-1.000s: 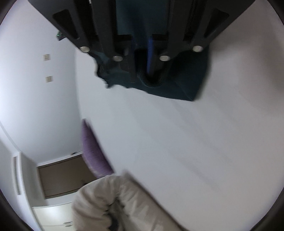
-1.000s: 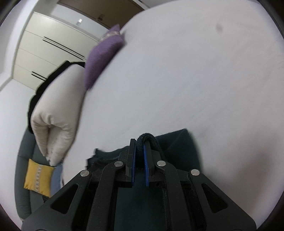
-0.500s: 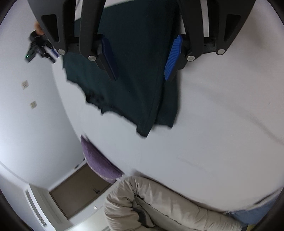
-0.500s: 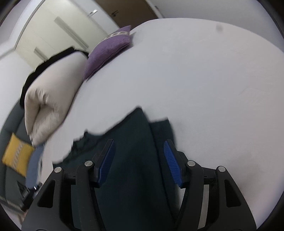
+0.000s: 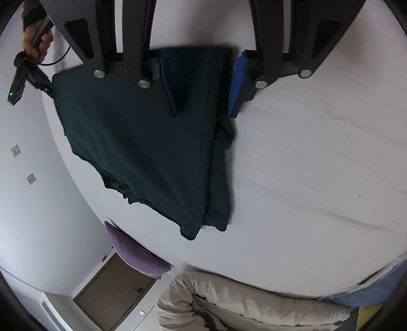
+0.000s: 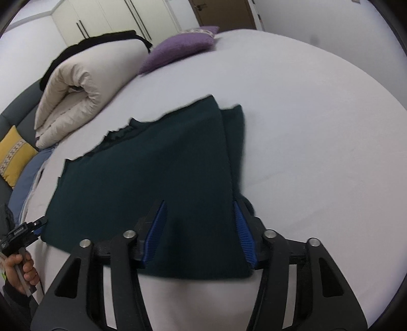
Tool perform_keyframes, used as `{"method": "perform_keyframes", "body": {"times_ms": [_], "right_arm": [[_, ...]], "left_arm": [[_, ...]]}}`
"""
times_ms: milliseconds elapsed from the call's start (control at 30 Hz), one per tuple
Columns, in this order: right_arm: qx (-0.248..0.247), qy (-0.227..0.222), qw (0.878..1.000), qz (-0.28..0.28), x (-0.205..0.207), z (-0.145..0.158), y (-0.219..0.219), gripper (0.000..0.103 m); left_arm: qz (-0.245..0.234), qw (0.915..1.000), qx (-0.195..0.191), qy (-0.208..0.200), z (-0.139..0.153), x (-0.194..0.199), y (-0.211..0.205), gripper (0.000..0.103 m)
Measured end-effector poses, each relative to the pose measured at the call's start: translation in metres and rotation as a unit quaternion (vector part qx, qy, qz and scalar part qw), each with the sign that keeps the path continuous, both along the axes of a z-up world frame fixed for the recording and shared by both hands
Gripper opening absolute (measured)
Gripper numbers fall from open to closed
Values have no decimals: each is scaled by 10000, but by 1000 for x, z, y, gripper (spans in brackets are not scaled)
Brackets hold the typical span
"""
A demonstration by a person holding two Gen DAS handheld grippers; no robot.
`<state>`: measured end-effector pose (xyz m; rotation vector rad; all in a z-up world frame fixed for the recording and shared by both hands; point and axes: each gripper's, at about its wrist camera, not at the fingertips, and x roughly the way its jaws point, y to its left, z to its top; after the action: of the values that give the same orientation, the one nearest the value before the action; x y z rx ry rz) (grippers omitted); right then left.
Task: Fold small clothes
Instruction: 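Lay the held hem over the sweater body with both tools, folding it in half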
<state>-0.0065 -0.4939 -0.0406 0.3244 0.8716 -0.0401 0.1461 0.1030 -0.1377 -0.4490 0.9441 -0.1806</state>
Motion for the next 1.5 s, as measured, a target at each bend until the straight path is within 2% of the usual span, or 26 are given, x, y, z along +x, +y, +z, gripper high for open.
{"method": "perform_keyframes", "body": {"times_ms": [67,167,233,333,467,500,533,633,800,1067,1300,1500], "right_arm": [[52,28,9999,-101,-4,-2,-4,37],[49,53,9999,-109,-6,-5,-6,34],[-5,85,9999,-87,-6,-7,-6,34],[-24,115,9999,-81,-4,-8,-6,34],[-130,160,9998,-23,-5,-10,-3,33],[-210,174,9996,38,-5,-11,0,29],[-326,184,9993,67,-5,-10,2,19],[-435,138,9990,-2,-8,-6,2,8],[-409,62,9991,-103,-15,-2,-3,5],[-212,-11,9996,-206,-28,3,-3,5],[252,126,9989,-386,-42,-17,-18,5],[278,109,9988,-392,-42,-25,-19,5]], "left_arm": [[10,10000,16,22,-3,0,1,38],[40,10000,-3,30,-5,1,2,32],[38,10000,57,24,-4,0,1,28],[28,9999,144,-22,-2,-1,-1,15],[20,9996,260,-84,-1,-2,-4,10],[31,9996,258,-93,-1,-3,-3,10],[39,9996,251,-94,0,-3,-3,10],[38,9996,241,-109,0,-5,-3,9],[-97,9994,298,-165,4,-7,-4,9],[-84,9998,92,-166,5,-13,3,7],[-57,9999,-8,-97,-3,-22,9,7],[-44,10000,-31,-46,-8,-18,12,7]]}}
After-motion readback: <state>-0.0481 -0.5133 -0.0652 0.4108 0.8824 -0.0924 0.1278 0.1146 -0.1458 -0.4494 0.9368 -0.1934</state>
